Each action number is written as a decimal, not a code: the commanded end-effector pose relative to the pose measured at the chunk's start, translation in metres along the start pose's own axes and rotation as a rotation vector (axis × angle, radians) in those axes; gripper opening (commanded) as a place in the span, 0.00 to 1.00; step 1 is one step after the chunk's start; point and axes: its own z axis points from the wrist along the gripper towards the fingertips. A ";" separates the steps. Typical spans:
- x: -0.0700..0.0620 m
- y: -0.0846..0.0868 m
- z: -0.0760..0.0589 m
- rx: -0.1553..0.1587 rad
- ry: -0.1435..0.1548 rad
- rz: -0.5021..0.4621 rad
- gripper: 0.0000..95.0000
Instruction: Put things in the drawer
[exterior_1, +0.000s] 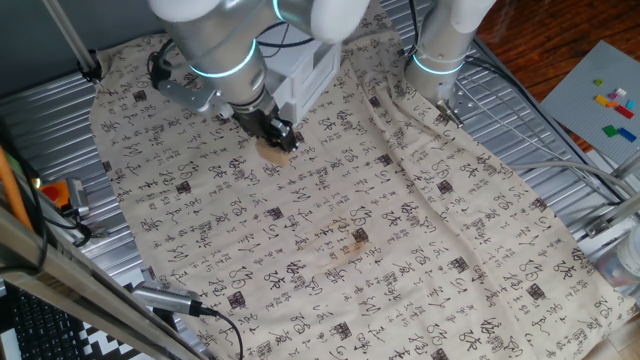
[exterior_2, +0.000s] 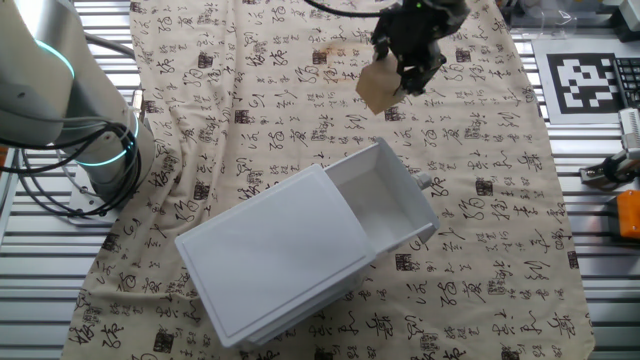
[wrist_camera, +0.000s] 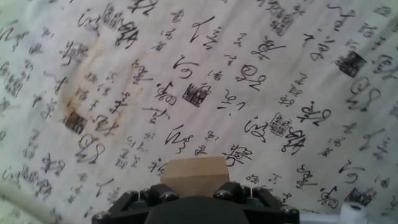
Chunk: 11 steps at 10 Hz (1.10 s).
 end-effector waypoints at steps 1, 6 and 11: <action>-0.001 0.000 0.000 0.013 -0.025 0.063 0.00; 0.028 -0.038 -0.019 0.001 -0.024 -0.016 0.00; 0.061 -0.089 -0.043 -0.007 0.009 -0.091 0.00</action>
